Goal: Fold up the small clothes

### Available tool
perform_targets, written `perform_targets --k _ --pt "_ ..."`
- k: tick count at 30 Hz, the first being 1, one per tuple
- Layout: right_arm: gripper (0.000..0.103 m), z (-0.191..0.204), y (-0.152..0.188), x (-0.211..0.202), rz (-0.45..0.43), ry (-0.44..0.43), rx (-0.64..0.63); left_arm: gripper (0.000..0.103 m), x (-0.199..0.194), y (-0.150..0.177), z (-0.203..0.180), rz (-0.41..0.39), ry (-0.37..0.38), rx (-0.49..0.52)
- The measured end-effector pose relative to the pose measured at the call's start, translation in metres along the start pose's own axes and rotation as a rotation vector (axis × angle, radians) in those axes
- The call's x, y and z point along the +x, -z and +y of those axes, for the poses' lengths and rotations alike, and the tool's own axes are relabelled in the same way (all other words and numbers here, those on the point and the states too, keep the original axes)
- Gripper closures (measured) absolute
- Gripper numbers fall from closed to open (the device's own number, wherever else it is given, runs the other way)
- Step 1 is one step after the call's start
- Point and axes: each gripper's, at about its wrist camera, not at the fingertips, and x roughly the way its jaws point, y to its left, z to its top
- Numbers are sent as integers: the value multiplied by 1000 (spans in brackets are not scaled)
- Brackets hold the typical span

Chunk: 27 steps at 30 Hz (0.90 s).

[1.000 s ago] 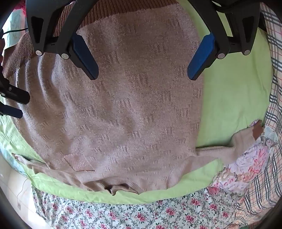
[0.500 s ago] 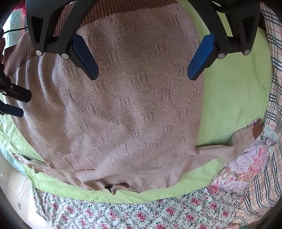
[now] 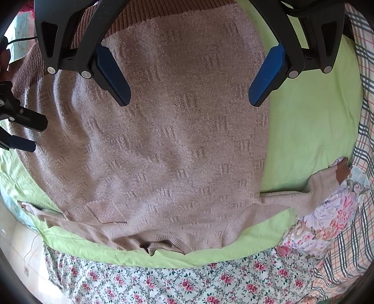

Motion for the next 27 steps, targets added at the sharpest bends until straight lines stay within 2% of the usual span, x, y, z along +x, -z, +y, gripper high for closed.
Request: perform_targets --k 6,13,18,22,24,27 --pt "7 3 -5 1 14 5 -4 2 5 -6 3 -5 16 5" --pt "7 -17 -34 7 26 -19 -13 2 16 -30 16 -8 21 30" --pt "7 -35 -68 17 -15 -40 -36 2 31 -62 35 -26 22 56" --pt "7 -53 -98 29 -31 -78 -30 2 44 -94 54 -40 54 51" --pt "7 -62 -109 36 -24 -76 -34 2 51 -115 63 -68 73 59" --pt "7 -76 -133 45 -44 -88 -48 2 71 -145 73 -71 76 101"
